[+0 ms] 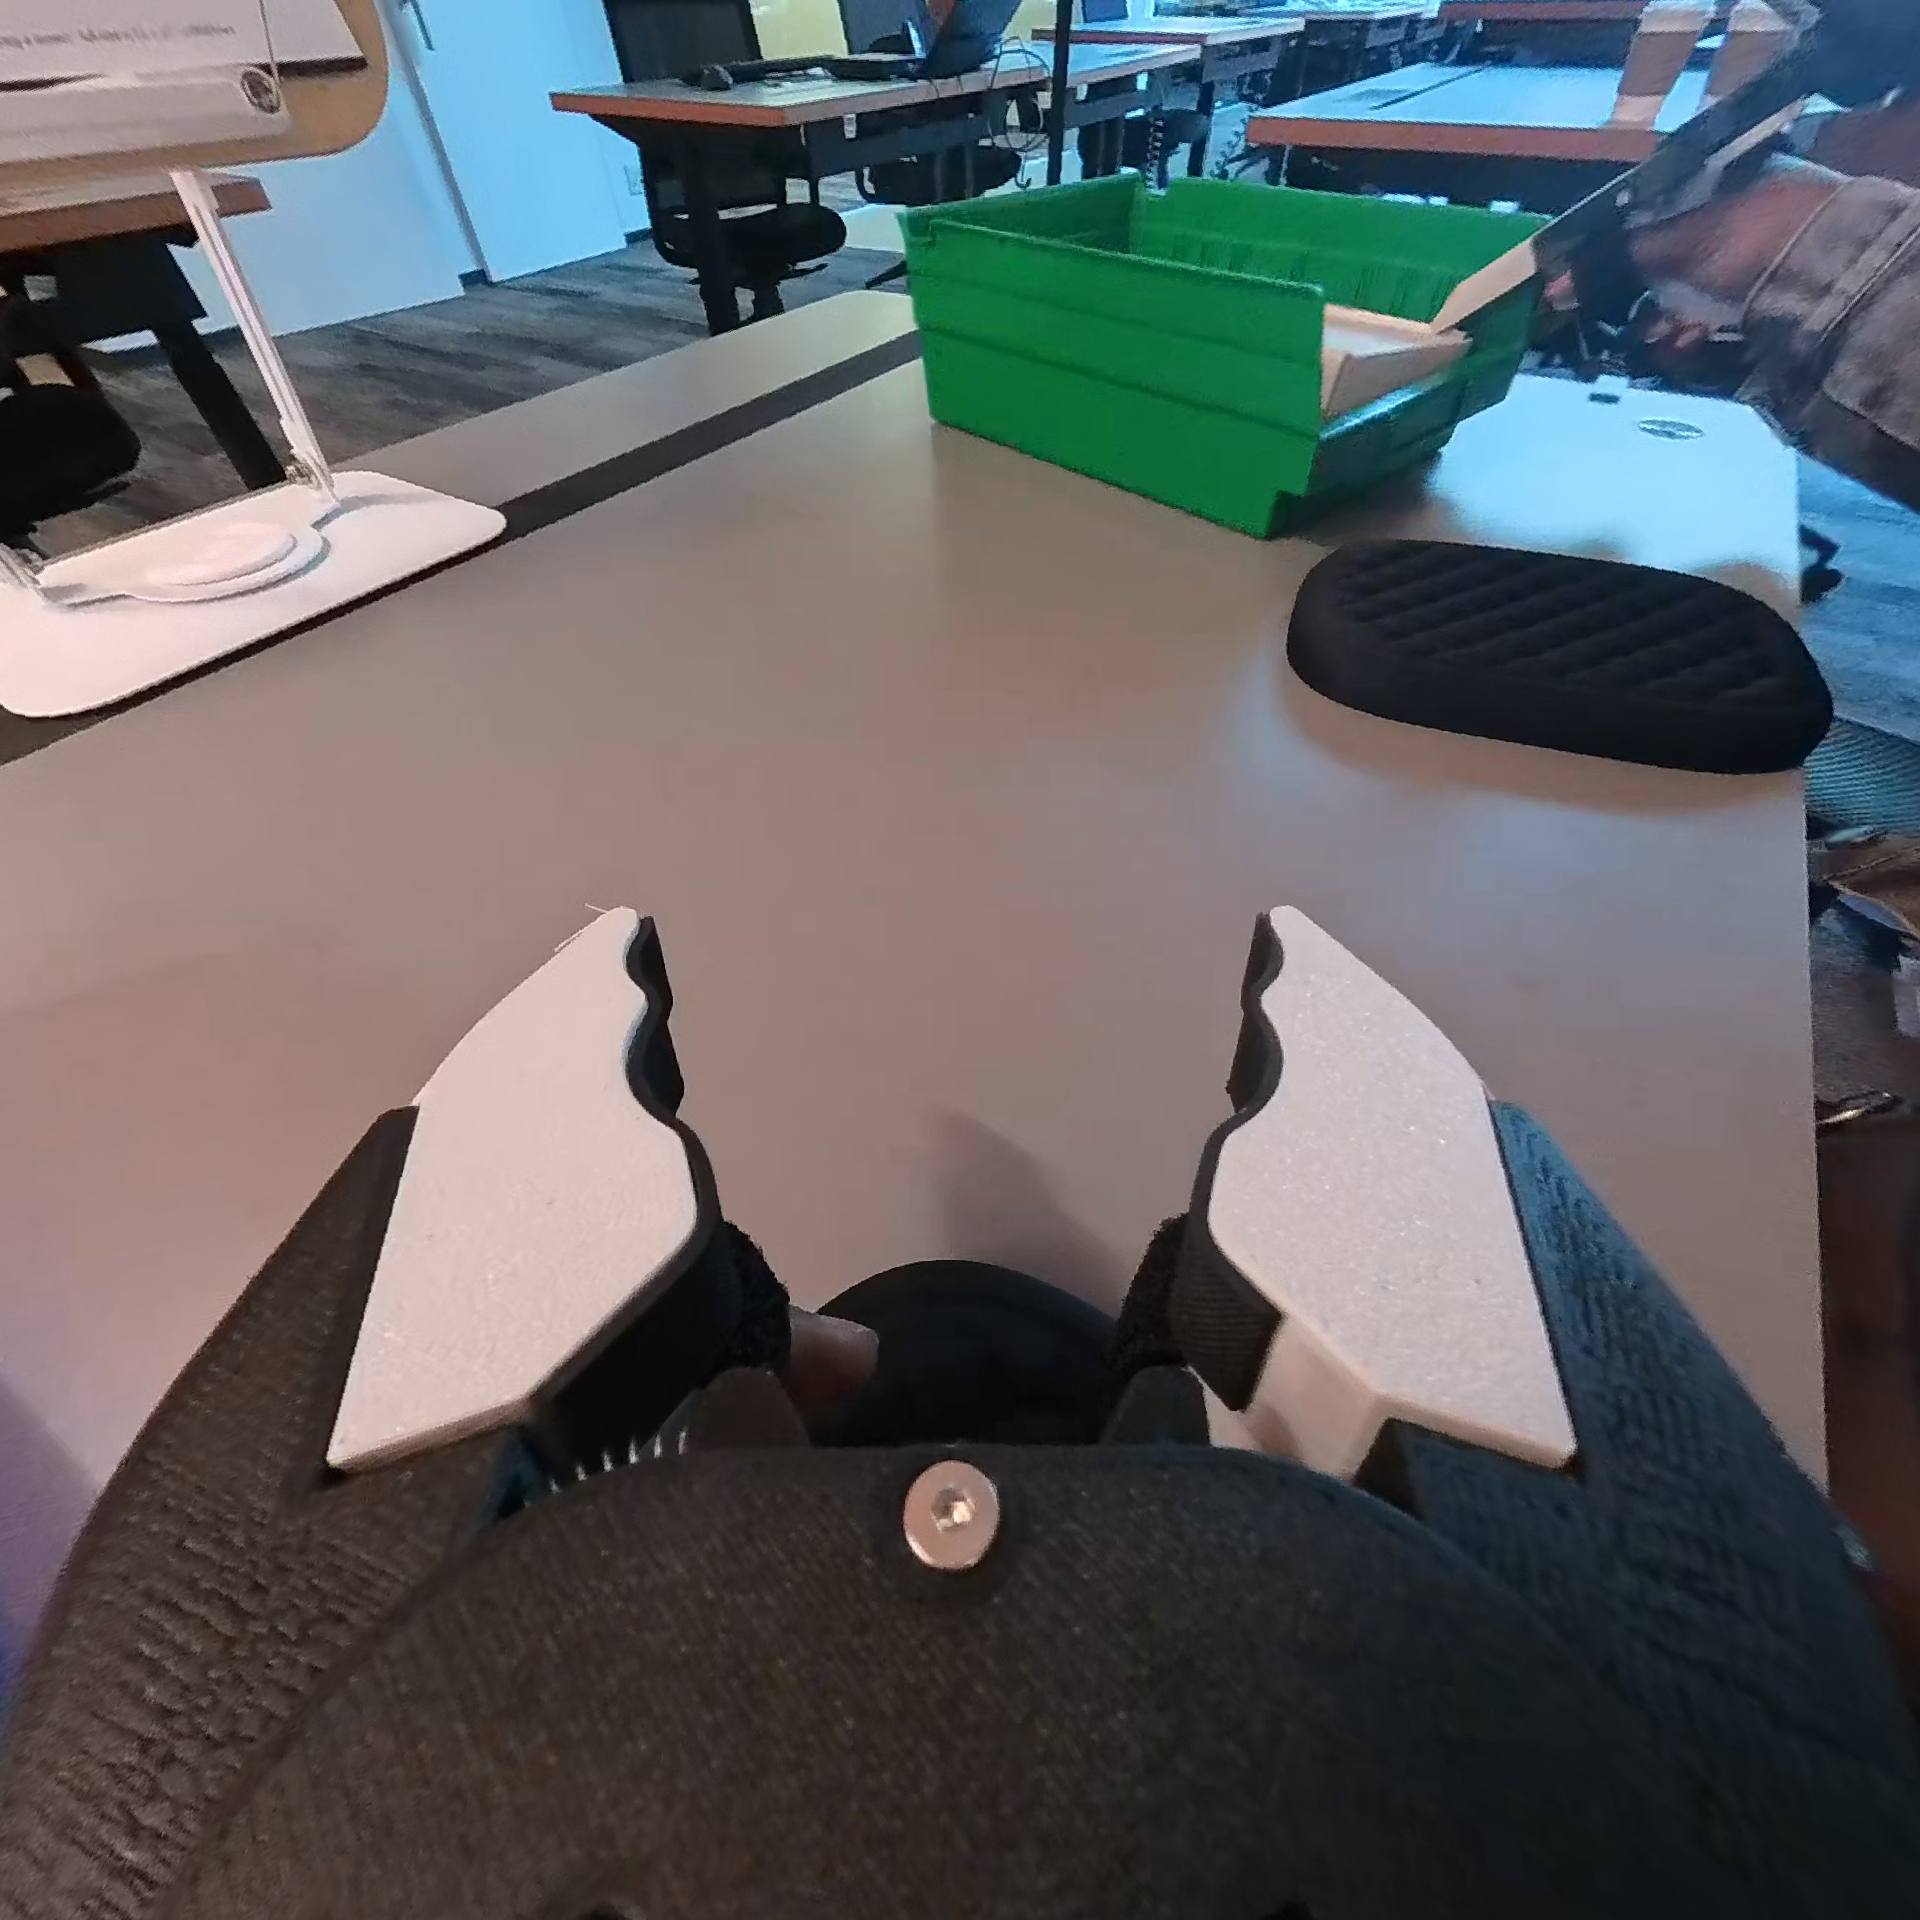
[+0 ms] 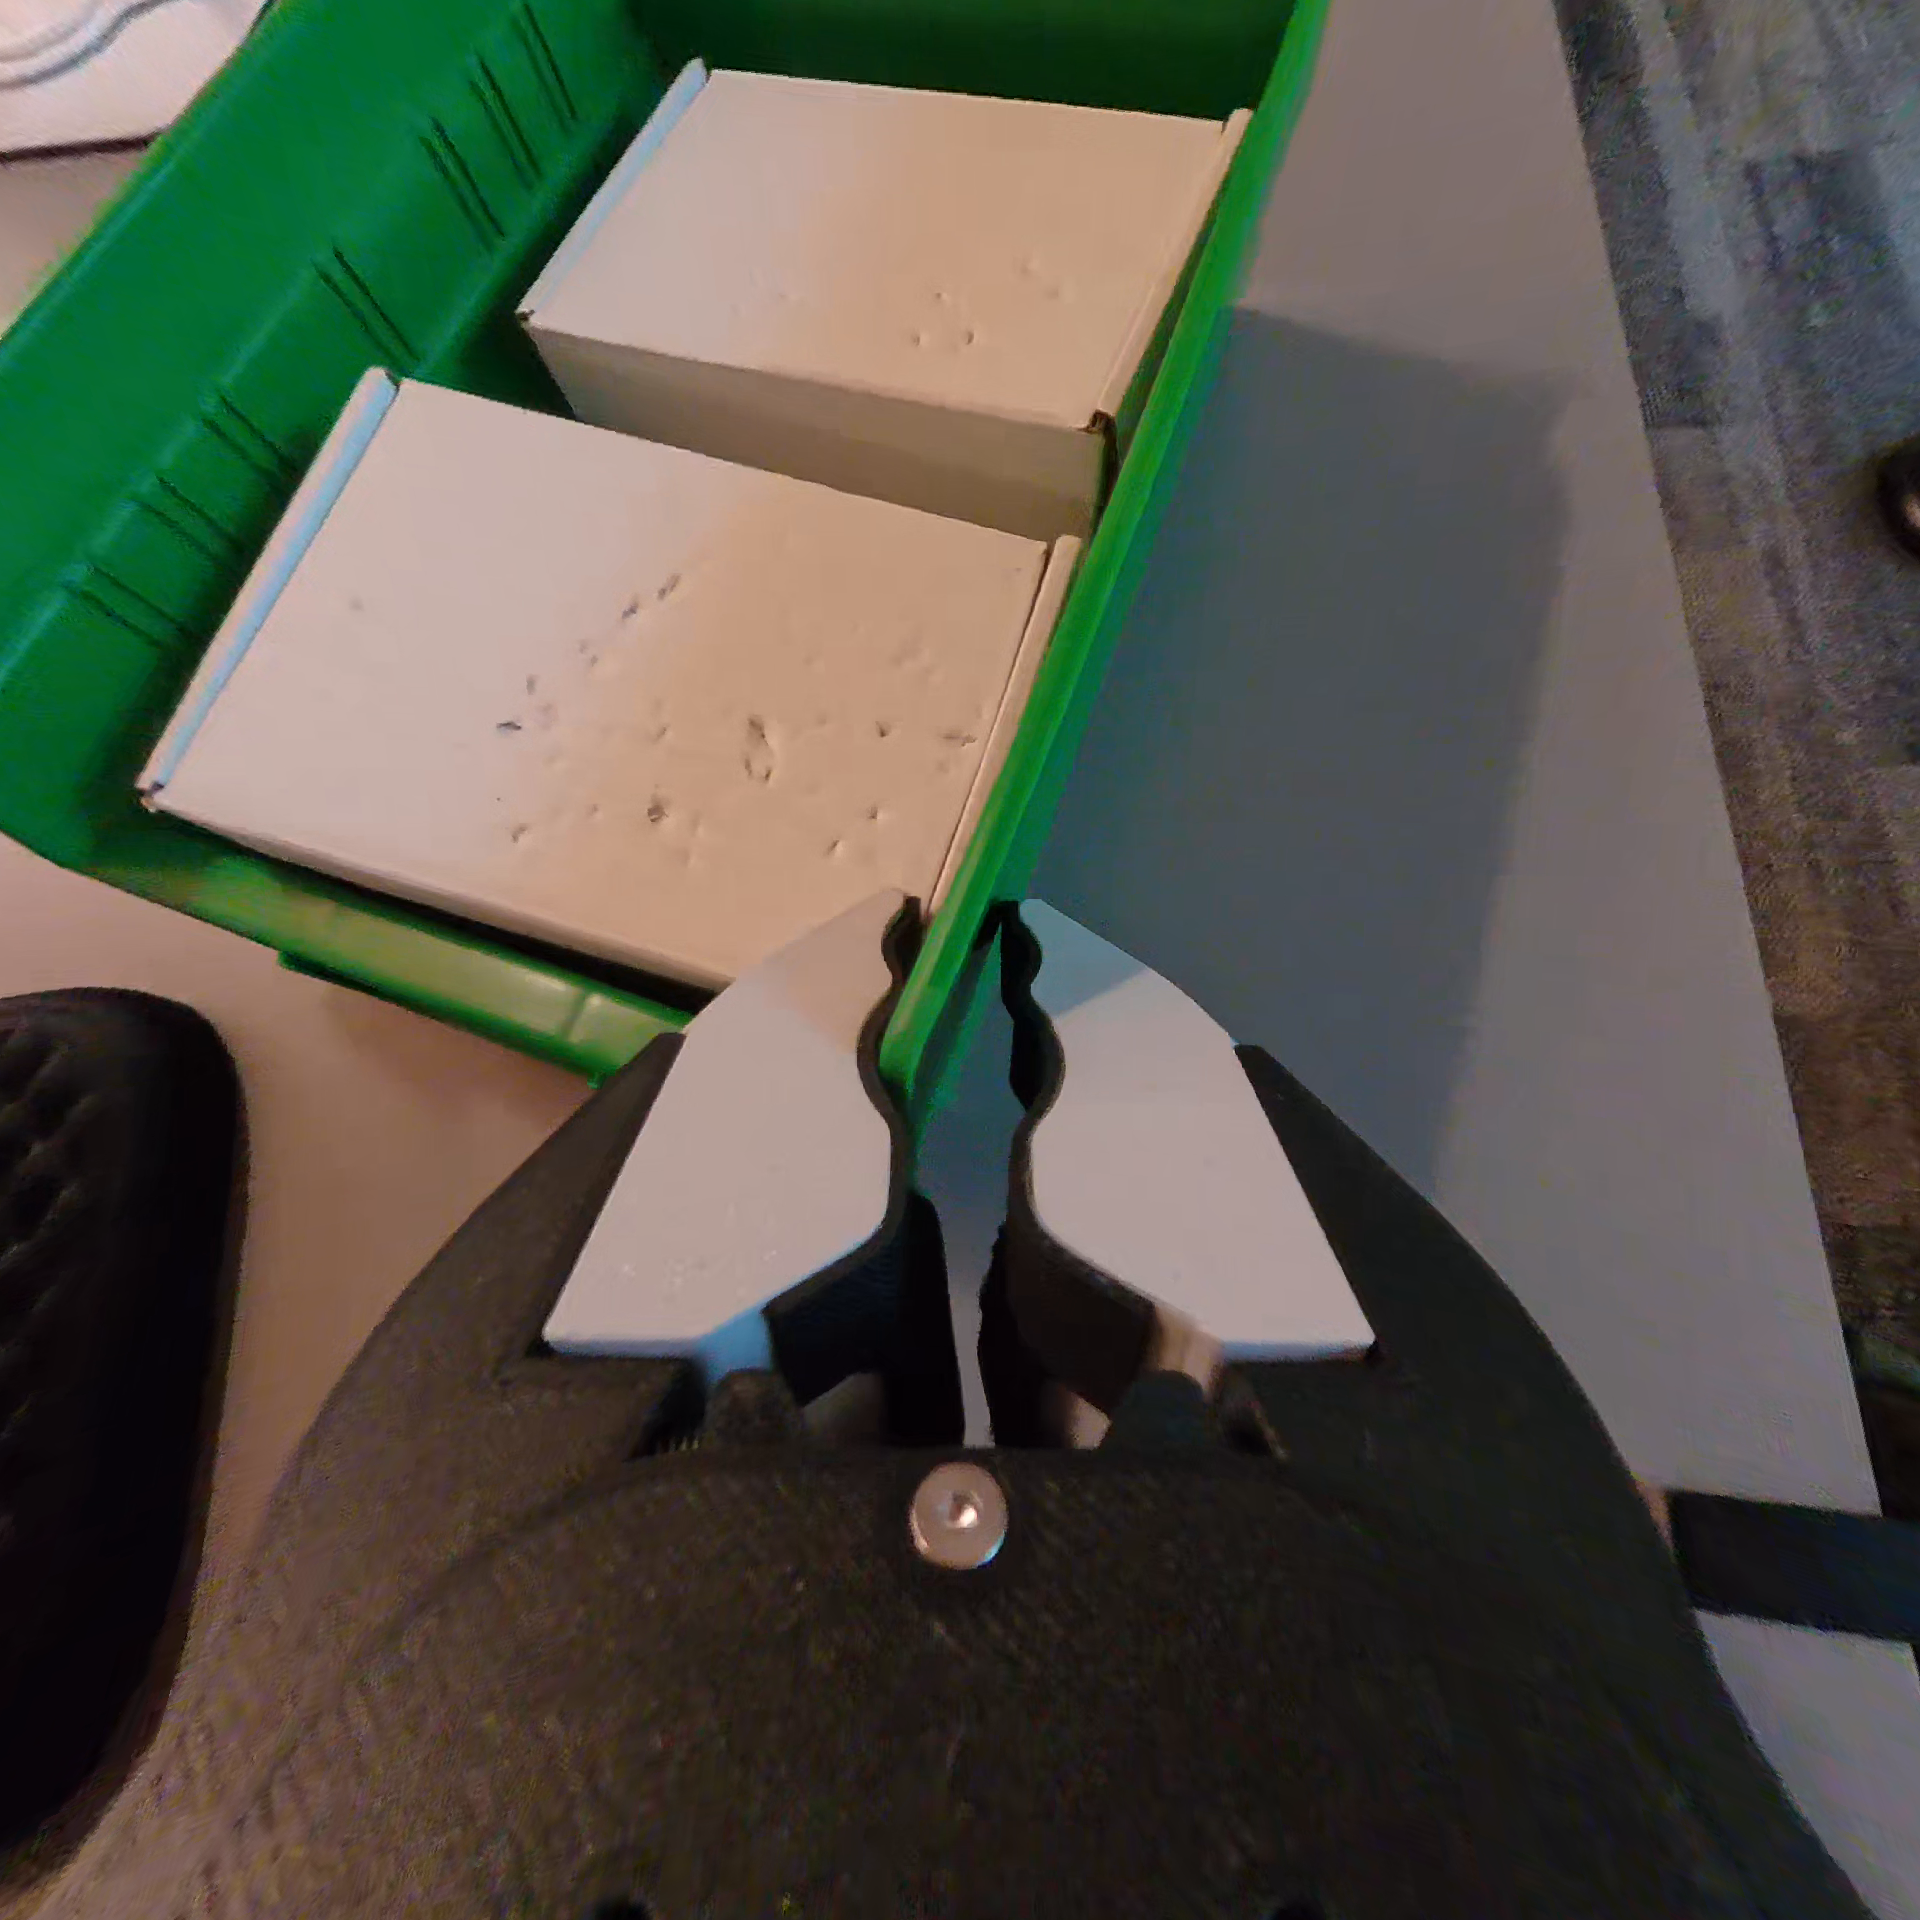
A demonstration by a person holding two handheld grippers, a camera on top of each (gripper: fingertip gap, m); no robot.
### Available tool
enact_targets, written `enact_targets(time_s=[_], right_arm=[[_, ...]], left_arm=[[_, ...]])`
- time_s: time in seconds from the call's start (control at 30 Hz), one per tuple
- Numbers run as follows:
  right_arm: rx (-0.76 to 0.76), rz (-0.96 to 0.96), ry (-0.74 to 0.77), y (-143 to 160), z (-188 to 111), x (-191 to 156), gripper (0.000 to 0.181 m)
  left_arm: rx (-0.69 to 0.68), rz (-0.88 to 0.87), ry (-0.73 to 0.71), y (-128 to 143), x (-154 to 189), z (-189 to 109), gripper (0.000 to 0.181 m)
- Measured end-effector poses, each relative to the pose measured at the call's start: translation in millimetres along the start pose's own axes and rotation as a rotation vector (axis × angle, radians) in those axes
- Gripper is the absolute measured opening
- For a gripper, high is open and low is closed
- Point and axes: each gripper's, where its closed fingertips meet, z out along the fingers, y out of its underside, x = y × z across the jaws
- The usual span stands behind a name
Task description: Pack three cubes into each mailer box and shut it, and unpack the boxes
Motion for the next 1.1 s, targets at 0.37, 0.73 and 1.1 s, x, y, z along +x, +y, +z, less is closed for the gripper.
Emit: enact_targets(time_s=[0.37,0.73,1.1], right_arm=[[-0.012,-0.095,0.005,-7,17,-39,0.015],[-0.025,-0.158,-0.012,-12,31,-79,0.016],[-0.017,-0.279,-0.061,-20,51,-141,0.016]], left_arm=[[0.02,-0.03,-0.02,-2,-5,-2,0.105],[0.039,-0.049,-0.011,-3,-6,-4,0.104],[0.033,-0.034,-0.008,-2,-4,-3,0.104]])
